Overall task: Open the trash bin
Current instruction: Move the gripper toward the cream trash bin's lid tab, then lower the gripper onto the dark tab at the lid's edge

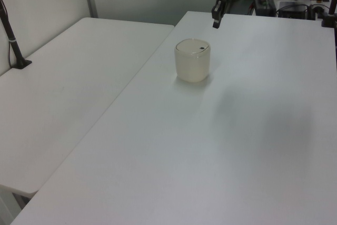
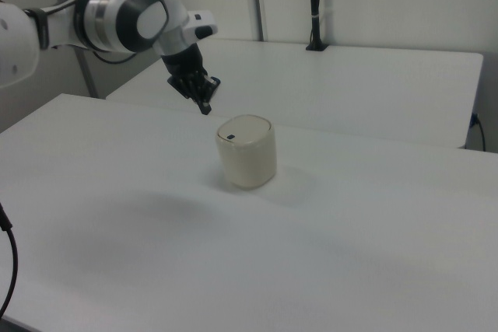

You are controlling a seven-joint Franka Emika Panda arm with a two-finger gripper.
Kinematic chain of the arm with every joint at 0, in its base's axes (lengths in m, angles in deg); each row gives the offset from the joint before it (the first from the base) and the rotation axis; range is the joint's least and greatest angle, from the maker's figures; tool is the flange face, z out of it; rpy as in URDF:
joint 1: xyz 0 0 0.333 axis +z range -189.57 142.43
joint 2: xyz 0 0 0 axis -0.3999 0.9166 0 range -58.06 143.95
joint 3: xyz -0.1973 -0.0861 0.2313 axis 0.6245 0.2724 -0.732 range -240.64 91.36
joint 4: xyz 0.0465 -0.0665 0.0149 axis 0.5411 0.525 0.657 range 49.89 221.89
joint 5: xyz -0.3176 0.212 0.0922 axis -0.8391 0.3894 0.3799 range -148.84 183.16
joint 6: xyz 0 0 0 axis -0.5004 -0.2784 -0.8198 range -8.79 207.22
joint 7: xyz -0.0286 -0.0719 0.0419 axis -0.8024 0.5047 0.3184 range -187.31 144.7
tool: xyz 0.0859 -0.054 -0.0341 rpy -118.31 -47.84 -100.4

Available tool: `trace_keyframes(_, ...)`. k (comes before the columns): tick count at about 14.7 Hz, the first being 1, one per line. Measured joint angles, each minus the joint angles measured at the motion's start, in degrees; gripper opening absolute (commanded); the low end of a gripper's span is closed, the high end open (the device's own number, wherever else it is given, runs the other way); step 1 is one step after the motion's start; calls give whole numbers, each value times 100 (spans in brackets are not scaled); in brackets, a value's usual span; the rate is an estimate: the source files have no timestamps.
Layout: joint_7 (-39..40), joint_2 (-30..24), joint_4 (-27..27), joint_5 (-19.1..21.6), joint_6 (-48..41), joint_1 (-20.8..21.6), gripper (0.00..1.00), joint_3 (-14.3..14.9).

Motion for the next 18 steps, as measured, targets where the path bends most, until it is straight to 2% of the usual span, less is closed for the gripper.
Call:
trace_keyframes(12, -98, 952, -93, 1, 1193, -261, 0, 14)
trace_keyframes(18, -109, 1119, -115, 20, 1419, -254, 0, 13)
